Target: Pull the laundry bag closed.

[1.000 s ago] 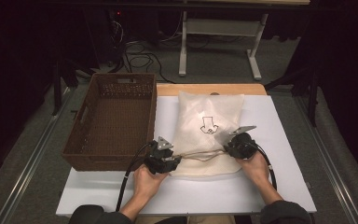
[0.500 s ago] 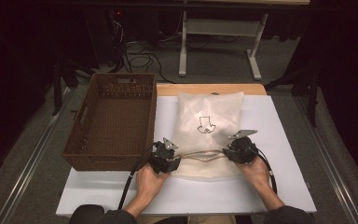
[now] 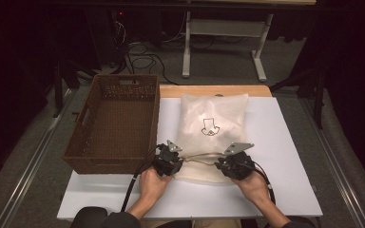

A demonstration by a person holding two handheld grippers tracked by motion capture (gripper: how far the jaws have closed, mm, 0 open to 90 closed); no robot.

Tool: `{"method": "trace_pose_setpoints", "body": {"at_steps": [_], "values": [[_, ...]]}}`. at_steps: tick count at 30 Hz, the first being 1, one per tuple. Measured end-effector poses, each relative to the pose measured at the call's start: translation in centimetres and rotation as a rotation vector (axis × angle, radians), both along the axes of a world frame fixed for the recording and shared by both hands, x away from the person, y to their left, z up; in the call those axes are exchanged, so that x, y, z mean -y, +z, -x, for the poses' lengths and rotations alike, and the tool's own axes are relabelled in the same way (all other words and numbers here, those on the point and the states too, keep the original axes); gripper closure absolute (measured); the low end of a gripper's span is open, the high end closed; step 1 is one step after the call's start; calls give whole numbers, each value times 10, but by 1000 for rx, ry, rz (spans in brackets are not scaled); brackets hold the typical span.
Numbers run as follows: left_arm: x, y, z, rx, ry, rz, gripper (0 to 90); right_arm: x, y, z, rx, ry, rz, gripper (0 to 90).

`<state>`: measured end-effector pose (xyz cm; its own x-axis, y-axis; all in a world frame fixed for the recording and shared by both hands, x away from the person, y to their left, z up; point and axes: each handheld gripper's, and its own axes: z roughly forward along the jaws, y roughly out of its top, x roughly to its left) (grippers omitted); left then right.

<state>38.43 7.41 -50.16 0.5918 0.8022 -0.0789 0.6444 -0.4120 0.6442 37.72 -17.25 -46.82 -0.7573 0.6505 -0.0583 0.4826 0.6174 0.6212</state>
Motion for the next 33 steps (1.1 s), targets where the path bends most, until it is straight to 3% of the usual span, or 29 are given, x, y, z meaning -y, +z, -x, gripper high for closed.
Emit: {"method": "trace_pose_setpoints", "body": {"at_steps": [8,12,15,16,19,21,33], "values": [[9,2,8,10,-52,-20,806,-22,-14,-10,-8,7,-5,681],[8,3,9,11,-53,-10,801,-29,-22,-15,1,12,38,642],[8,3,9,11,-54,-10,794,-29,-27,-22,-39,7,64,605],[8,4,8,10,-53,-9,791,-28,-28,-23,-42,11,53,617],[7,5,9,12,-52,-6,773,-27,-27,-23,-50,59,77,800],[6,6,9,18,-50,0,745,-27,-26,-22,-74,81,80,876],[-2,14,11,11,-30,79,572,-10,-21,-8,-99,86,112,886]]}}
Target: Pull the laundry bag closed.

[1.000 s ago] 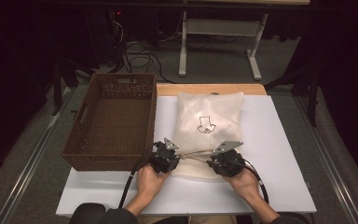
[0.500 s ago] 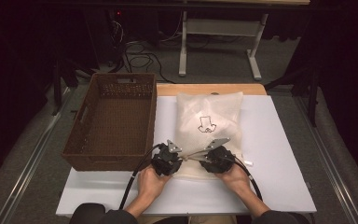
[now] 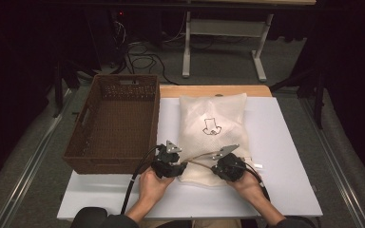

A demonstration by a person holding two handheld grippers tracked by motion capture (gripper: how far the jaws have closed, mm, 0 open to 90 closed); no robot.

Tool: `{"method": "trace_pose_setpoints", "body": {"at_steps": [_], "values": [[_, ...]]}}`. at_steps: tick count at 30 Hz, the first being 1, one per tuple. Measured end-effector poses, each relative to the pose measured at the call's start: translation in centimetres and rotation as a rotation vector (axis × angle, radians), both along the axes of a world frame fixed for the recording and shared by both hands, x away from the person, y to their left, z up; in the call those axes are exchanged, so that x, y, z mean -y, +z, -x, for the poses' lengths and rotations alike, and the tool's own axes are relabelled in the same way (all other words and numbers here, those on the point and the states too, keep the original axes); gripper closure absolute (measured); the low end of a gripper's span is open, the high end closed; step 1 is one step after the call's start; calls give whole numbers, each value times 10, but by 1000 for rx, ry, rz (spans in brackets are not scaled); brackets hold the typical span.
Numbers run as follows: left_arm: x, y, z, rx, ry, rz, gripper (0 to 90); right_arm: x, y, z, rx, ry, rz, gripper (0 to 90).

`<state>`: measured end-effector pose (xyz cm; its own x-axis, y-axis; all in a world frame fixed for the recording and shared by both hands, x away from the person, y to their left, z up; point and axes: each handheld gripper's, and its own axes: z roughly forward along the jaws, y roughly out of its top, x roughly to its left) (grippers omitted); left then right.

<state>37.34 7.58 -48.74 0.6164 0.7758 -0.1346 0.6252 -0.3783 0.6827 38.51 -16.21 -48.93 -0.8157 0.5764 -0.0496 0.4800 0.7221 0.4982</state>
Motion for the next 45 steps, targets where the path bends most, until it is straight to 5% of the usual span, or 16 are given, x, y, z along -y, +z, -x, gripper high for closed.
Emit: {"method": "trace_pose_setpoints", "body": {"at_steps": [8,11,13,16,18,22,26,30,35,38,45], "values": [[-5,5,-1,-14,21,65,559,6,0,1,-3,-4,-8,883],[-5,3,-3,-34,31,60,553,5,0,2,-2,-10,-1,882],[0,-5,-9,-100,28,21,518,5,0,2,0,-15,-1,881],[7,-17,-12,-100,25,-73,486,4,0,3,1,-12,4,879],[9,-16,-12,-84,26,-92,498,4,0,3,6,-11,11,876],[10,-17,-12,-71,28,-94,521,2,-1,5,25,-11,20,869],[6,-15,-12,-103,17,-56,548,2,-1,5,24,-7,19,869],[3,-6,-4,-72,27,-36,542,2,-1,5,23,-8,18,868],[0,-1,-3,-56,47,4,599,2,-1,5,27,-12,20,867],[0,1,-1,-45,23,7,716,1,-1,5,26,-12,22,866],[3,-10,-11,-93,8,7,851,0,0,4,24,-14,27,865]]}}
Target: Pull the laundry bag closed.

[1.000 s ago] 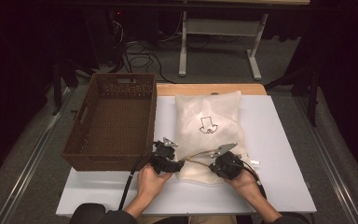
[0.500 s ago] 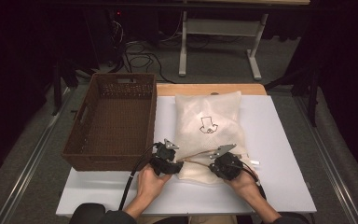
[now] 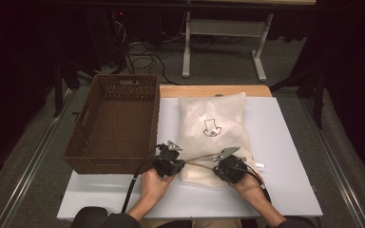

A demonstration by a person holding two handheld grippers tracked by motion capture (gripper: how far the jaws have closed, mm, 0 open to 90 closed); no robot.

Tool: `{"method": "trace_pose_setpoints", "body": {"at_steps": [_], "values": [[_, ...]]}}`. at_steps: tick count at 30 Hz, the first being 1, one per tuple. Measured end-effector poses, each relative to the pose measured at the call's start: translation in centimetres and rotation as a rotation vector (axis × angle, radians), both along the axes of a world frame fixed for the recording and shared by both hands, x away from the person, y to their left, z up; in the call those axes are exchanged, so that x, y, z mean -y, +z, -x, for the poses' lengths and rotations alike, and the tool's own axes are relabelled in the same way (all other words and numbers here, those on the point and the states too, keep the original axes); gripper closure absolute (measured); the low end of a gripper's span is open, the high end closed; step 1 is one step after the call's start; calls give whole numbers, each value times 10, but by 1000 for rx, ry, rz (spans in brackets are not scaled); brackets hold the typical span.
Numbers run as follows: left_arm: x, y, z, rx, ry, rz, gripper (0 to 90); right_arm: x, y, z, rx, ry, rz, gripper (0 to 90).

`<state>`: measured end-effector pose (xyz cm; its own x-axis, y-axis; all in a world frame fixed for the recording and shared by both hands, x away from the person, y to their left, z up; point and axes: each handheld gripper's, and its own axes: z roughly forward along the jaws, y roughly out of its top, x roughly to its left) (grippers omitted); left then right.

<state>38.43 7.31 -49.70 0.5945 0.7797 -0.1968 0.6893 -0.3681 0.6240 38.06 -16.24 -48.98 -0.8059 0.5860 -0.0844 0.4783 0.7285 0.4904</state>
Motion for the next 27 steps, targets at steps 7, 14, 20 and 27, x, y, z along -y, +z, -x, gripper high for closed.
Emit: {"method": "trace_pose_setpoints", "body": {"at_steps": [7,14,20,27], "values": [[2,-7,-5,-11,-30,-5,886,-4,1,2,6,-22,10,852],[-4,12,3,35,-18,25,880,-4,1,1,-4,-35,3,859],[-7,18,5,63,-14,33,881,-5,1,1,1,-35,10,859],[-4,7,-2,36,-10,-3,885,-4,0,1,-9,-40,4,859]]}}
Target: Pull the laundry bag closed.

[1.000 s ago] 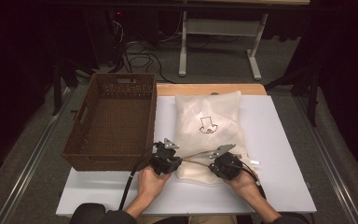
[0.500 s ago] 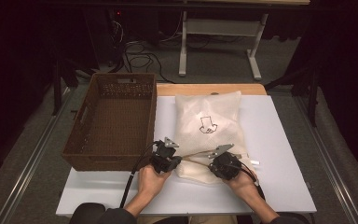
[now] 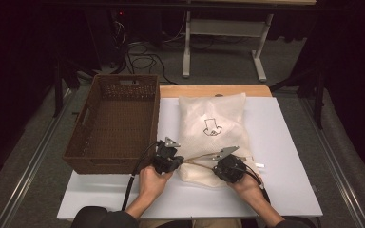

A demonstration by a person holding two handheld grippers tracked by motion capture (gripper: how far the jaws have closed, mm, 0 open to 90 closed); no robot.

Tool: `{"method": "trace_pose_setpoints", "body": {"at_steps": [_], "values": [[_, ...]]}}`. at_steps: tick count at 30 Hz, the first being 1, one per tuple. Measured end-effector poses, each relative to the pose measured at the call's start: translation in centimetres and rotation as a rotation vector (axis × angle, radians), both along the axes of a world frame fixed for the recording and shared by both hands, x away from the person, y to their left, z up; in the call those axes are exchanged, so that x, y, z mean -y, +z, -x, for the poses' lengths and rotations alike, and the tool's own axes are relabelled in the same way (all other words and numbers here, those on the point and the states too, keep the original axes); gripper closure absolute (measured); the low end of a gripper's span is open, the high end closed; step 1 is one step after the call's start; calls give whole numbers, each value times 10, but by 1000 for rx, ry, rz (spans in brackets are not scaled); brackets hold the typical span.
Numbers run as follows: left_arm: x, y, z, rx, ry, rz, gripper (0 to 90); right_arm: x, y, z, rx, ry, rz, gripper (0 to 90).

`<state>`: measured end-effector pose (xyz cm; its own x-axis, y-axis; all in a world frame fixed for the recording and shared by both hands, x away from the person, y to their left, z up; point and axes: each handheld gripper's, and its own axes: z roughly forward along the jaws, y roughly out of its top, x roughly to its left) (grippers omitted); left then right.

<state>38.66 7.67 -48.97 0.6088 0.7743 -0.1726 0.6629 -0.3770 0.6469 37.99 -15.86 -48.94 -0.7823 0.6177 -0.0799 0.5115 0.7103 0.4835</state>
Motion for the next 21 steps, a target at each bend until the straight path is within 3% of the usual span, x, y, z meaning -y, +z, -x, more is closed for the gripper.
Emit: {"method": "trace_pose_setpoints", "body": {"at_steps": [5,7,9,12,14,21], "values": [[3,-8,-2,-9,-5,-28,888,1,0,-1,-7,-4,-7,855],[6,-14,-3,-31,-19,-36,890,0,1,-1,-2,-1,-7,835],[6,-15,-4,-31,-15,-24,895,-1,2,1,12,-2,-6,824],[4,-15,-4,-33,-14,-14,896,-4,9,3,9,4,-110,839],[5,-15,-3,-26,-19,-26,896,-9,14,4,11,10,-151,850],[5,-15,-3,-20,-22,-26,896,-36,25,-1,0,40,-223,862]]}}
